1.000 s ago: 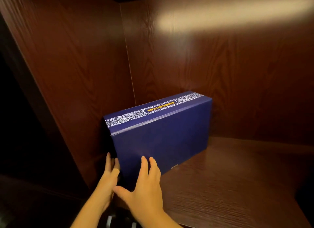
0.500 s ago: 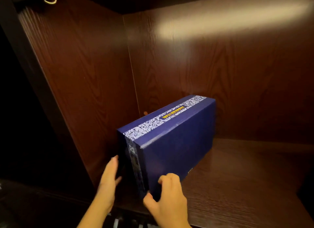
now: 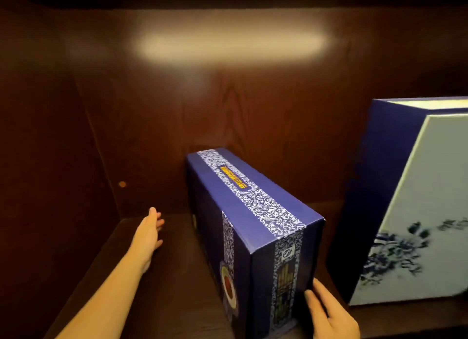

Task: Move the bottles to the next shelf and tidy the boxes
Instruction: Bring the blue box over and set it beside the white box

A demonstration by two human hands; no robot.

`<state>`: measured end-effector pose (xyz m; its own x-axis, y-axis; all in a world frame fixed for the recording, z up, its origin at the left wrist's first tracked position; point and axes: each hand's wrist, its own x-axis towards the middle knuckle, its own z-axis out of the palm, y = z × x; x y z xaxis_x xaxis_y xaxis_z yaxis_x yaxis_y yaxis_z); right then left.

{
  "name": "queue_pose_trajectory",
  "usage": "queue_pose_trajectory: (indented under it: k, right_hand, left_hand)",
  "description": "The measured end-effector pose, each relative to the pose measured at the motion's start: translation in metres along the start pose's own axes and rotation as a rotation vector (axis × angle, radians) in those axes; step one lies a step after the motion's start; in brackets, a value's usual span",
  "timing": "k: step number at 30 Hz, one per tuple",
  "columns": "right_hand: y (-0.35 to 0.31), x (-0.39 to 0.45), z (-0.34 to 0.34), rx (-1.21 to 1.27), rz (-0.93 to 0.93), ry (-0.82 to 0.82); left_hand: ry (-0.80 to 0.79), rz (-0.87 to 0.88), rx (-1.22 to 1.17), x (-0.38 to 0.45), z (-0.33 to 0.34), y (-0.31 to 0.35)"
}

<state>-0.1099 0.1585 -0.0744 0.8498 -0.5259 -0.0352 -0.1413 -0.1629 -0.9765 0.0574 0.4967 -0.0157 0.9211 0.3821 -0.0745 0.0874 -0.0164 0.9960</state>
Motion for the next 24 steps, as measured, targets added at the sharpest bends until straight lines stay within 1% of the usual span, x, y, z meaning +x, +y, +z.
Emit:
queue_pose_trajectory:
  k: [1,3,4,6,9,12,14,16,20,24]
  right_hand:
    - [-0.01,0.002,0.002,-0.001,-0.006,0.054]
    - [-0.01,0.016,-0.002,0.058,-0.004,0.084]
    - [-0.019,0.03,-0.004,0.097,0.071,0.113]
    - [-0.018,0.043,-0.005,0.129,0.134,0.113]
    - [-0.016,0.041,0.002,0.135,0.171,0.171]
    - [-0.019,0.038,0.009,0.121,0.208,0.223]
    - [-0.017,0.036,0.012,0.066,0.195,0.167]
    - [-0.014,0.033,0.015,0.104,0.17,0.075]
    - [-0.018,0.029,0.026,0.129,0.146,-0.198]
    - [-0.031,0.031,0.023,0.186,0.136,-0.441]
  left_hand:
    - [-0.034,-0.009,-0.01,0.008,0.017,0.007]
    - [-0.087,-0.012,-0.027,0.022,0.047,0.019]
    - [-0.119,-0.013,-0.04,0.027,0.061,0.023]
    - [-0.172,-0.031,-0.099,0.032,0.082,0.027]
    - [-0.213,-0.03,-0.164,0.04,0.09,0.021]
    - [-0.185,-0.019,-0.19,0.043,0.075,0.014]
    - [-0.128,-0.014,-0.214,0.037,0.056,0.01]
    - [-0.065,0.018,-0.189,0.028,0.034,0.005]
    - [0.094,0.107,-0.131,-0.002,-0.015,-0.011]
    - [0.271,0.174,-0.129,-0.041,-0.055,-0.036]
